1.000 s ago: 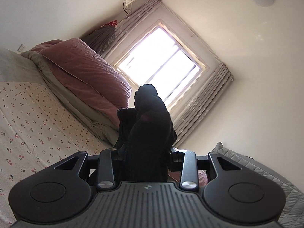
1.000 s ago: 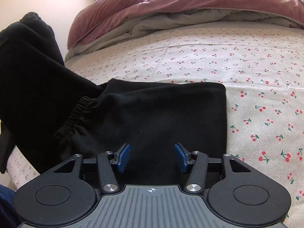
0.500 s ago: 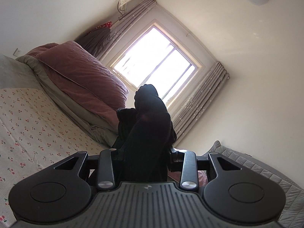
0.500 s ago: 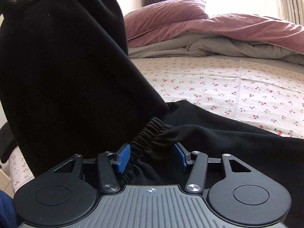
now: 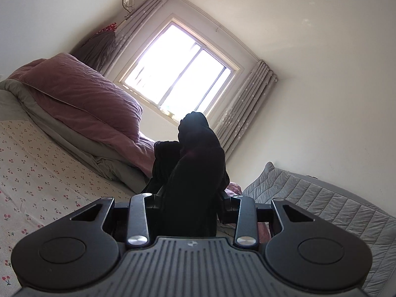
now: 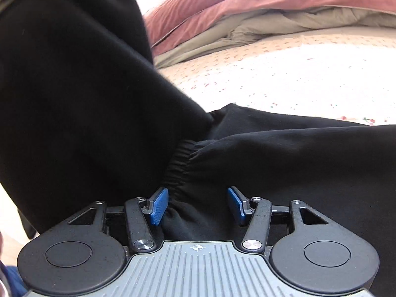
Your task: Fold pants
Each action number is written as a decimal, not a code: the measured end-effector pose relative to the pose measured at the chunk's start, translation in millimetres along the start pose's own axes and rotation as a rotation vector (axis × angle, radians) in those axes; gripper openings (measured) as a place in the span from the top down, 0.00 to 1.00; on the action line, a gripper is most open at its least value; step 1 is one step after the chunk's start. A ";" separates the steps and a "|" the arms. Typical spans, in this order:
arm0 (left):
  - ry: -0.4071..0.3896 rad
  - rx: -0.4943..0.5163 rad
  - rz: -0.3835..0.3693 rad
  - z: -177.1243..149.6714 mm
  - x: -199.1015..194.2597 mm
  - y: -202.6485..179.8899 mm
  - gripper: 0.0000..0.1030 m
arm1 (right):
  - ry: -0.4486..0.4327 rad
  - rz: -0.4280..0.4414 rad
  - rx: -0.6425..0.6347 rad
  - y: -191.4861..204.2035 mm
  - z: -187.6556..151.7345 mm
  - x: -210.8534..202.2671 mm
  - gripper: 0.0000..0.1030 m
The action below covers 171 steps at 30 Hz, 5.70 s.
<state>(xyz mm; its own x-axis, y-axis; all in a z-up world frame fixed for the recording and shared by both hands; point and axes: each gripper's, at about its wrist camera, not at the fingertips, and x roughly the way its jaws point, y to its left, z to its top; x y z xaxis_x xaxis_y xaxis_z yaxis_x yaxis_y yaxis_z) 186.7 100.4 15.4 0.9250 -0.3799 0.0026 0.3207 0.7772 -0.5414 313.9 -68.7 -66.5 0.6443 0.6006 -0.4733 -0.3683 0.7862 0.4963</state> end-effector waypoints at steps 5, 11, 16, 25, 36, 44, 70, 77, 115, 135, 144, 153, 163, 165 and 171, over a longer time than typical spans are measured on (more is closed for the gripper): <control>0.054 0.104 -0.018 -17.6 23.4 -26.9 0.64 | -0.049 -0.071 0.196 -51.6 13.5 -46.3 0.47; 0.173 0.332 -0.057 -72.8 50.5 -75.4 0.64 | -0.144 -0.112 0.424 -117.1 20.9 -98.7 0.44; 0.286 0.511 -0.063 -125.2 72.2 -98.0 0.62 | -0.198 -0.168 0.503 -149.4 15.7 -133.0 0.42; 0.548 0.869 -0.214 -194.3 64.5 -107.8 0.44 | -0.157 -0.150 0.543 -172.0 0.4 -143.9 0.39; 0.522 0.627 -0.367 -122.9 42.3 -86.5 0.34 | -0.151 -0.154 0.415 -151.8 5.3 -150.2 0.38; 0.614 0.192 -0.058 -85.4 73.7 9.6 0.34 | -0.216 -0.103 0.156 -101.9 12.6 -156.9 0.38; 0.773 0.214 0.042 -106.4 66.9 32.8 0.39 | -0.110 -0.239 -0.064 -83.6 20.8 -166.4 0.72; 0.800 0.241 0.016 -108.2 67.5 28.6 0.37 | -0.087 -0.106 -0.128 -48.9 54.5 -111.5 0.72; 0.670 -0.026 -0.043 -45.8 75.4 84.2 0.37 | 0.074 -0.279 -0.271 -28.1 21.9 -60.4 0.42; 0.721 0.119 0.224 -89.5 165.3 65.0 0.57 | 0.090 -0.295 -0.269 -26.9 -17.2 -68.3 0.42; 0.718 0.151 0.250 -90.5 158.7 58.8 0.63 | 0.094 -0.277 -0.314 -24.2 -28.6 -77.5 0.42; 0.705 0.290 0.034 -77.2 131.4 10.4 0.59 | 0.064 -0.224 -0.319 -16.1 -27.6 -100.6 0.41; 0.825 0.260 0.101 -117.9 160.1 30.6 0.62 | 0.139 -0.247 -0.310 -19.8 -32.6 -85.1 0.41; 0.811 0.254 0.124 -114.2 161.6 31.4 0.65 | 0.144 -0.254 -0.324 -18.9 -35.5 -81.7 0.41; 0.690 0.235 0.119 -83.7 143.3 28.0 0.66 | 0.110 -0.216 -0.335 -20.7 -38.3 -96.0 0.41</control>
<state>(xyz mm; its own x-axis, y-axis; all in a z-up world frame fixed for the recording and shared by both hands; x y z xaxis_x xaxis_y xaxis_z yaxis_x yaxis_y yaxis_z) 311.1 25.8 -69.8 0.6430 -0.4549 -0.6161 0.3327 0.8905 -0.3103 234.1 -137.0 -59.1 0.6617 0.4141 -0.6250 -0.4416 0.8890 0.1214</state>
